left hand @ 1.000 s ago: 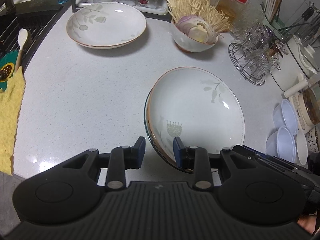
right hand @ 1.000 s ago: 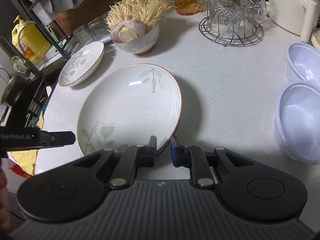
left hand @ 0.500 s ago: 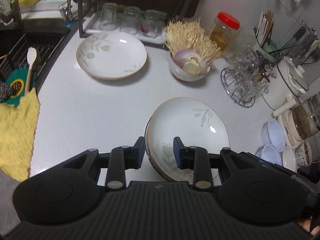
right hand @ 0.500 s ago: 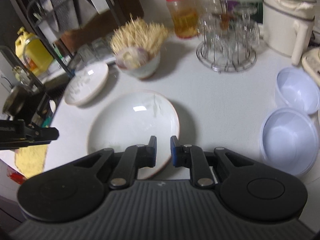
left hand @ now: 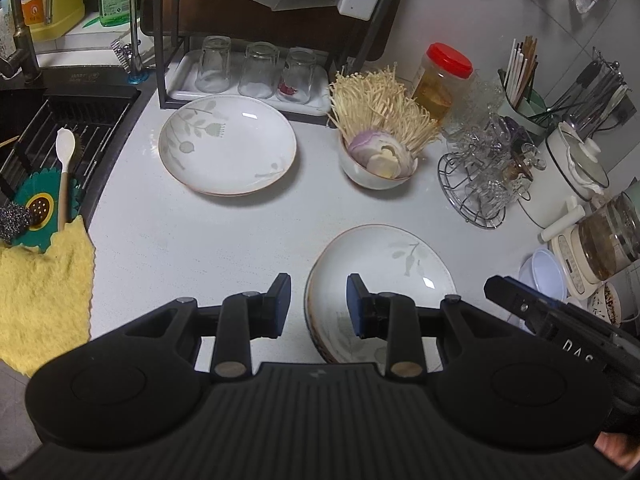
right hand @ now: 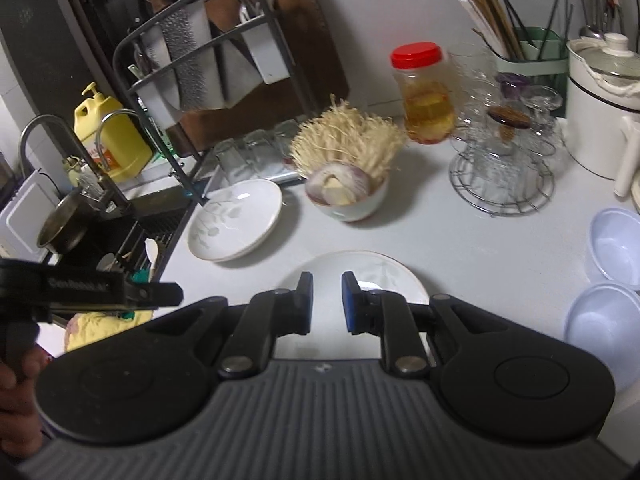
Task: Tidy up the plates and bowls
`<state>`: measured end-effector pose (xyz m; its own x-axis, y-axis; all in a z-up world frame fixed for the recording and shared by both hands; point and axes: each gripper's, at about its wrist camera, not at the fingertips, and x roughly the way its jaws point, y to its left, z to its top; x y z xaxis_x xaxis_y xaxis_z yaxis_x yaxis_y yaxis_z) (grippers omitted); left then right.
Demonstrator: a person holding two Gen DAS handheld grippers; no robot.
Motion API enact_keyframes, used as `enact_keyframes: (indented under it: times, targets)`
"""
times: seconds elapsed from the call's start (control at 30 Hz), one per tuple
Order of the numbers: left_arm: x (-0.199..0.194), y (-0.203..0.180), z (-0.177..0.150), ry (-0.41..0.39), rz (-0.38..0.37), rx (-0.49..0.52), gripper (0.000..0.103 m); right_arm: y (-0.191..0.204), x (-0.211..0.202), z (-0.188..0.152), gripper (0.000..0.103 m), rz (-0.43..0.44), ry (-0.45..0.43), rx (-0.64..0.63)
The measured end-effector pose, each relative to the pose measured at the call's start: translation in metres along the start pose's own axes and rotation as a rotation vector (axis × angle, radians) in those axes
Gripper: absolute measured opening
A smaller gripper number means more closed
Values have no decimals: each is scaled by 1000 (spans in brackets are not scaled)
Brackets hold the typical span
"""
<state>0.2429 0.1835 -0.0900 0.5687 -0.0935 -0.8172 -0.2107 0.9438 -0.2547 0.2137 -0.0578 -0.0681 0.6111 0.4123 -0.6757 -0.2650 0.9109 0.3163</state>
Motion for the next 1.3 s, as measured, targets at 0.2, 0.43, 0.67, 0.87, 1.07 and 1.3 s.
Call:
enact_keyframes:
  times: [0.2, 0.43, 0.67, 0.87, 1.07, 1.3]
  targets:
    - [4, 31, 19, 2, -22, 9, 35, 26, 16, 7, 20, 8, -5, 14]
    - [15, 75, 46, 6, -28, 29, 45, 56, 43, 13, 47, 1, 6, 45]
    - [35, 120, 69, -1, -39, 36, 65, 83, 80, 24, 47, 8, 36, 57]
    - [72, 159, 87, 11, -60, 22, 65, 98, 123, 35, 47, -17, 58, 67]
    - [116, 185, 103, 37, -77, 21, 65, 103, 175, 39, 46, -65, 99, 90]
    - [145, 212, 118, 54, -88, -23, 64, 104, 219, 44, 45, -94, 151, 119]
